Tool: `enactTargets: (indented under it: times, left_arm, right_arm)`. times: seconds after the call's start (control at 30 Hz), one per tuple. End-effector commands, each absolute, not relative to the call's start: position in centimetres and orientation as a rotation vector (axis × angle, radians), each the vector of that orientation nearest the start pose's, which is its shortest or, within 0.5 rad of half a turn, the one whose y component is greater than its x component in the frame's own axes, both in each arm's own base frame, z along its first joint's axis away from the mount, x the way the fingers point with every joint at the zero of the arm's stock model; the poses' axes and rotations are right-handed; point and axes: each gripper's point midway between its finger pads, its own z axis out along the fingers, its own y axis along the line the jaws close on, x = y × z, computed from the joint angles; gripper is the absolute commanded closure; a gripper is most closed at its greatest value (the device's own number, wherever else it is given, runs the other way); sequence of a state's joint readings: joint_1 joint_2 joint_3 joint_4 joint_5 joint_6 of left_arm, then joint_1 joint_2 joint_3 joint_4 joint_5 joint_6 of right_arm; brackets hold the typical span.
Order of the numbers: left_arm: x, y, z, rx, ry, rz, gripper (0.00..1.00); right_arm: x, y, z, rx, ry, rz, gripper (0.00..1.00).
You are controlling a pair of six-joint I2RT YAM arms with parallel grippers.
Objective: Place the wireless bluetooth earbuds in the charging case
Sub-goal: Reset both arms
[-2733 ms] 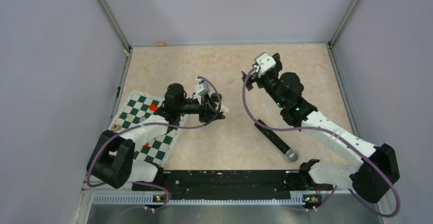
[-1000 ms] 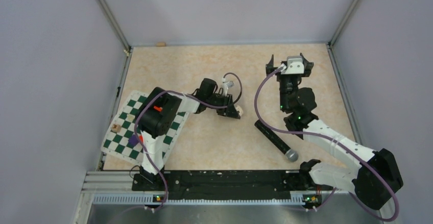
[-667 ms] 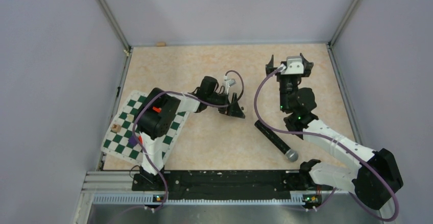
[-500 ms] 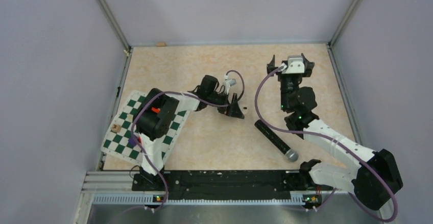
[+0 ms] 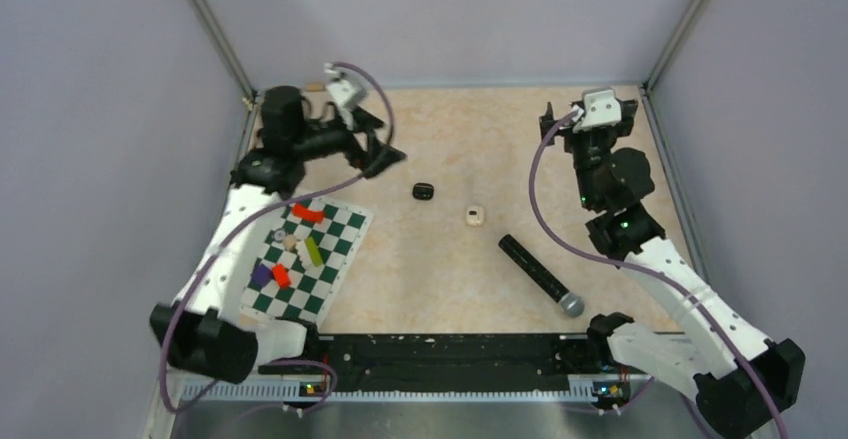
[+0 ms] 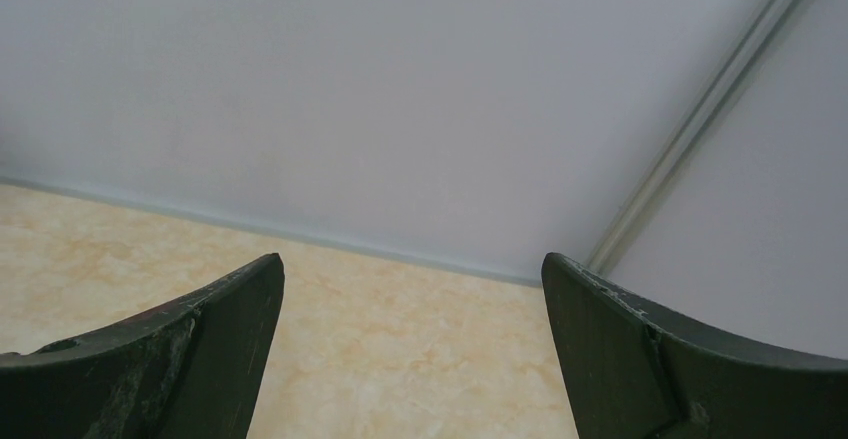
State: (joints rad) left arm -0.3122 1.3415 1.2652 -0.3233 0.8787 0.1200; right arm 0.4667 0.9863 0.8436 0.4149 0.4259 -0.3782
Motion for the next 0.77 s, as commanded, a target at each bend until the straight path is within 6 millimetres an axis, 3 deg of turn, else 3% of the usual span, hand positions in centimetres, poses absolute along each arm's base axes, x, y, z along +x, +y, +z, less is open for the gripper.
enactTargets:
  times: [0.0,0.1,0.2,0.37,0.5,0.73]
  left_arm:
    - [32.7,-14.0,37.0,0.715,1.620,-0.525,0.01]
    - [33.6,-7.7,38.3,0.431,1.648,-0.184,0.01]
    - [32.4,-3.7,37.6,0.264,1.628,-0.010,0.01]
    - [29.3,-2.4,34.7,0.210,1.583,0.035,0.01]
    - [27.9,-1.4,34.6,0.151,1.538,0.059,0.01]
    - [28.6,-1.4,33.1,0.151,1.572,0.050,0.01]
  right_arm:
    - [31.9,8.6,41.3,-0.275,1.263,-0.103,0.01]
    - [28.6,6.2,42.8,-0.192,1.224,-0.095,0.01]
    - [25.5,3.8,43.9,-0.100,1.196,-0.091,0.01]
    - [21.5,3.2,43.4,-0.141,1.161,-0.019,0.01]
    - [21.1,2.9,41.7,-0.138,1.193,-0.004,0.01]
    - [21.9,0.4,41.7,0.009,1.128,-0.105,0.01]
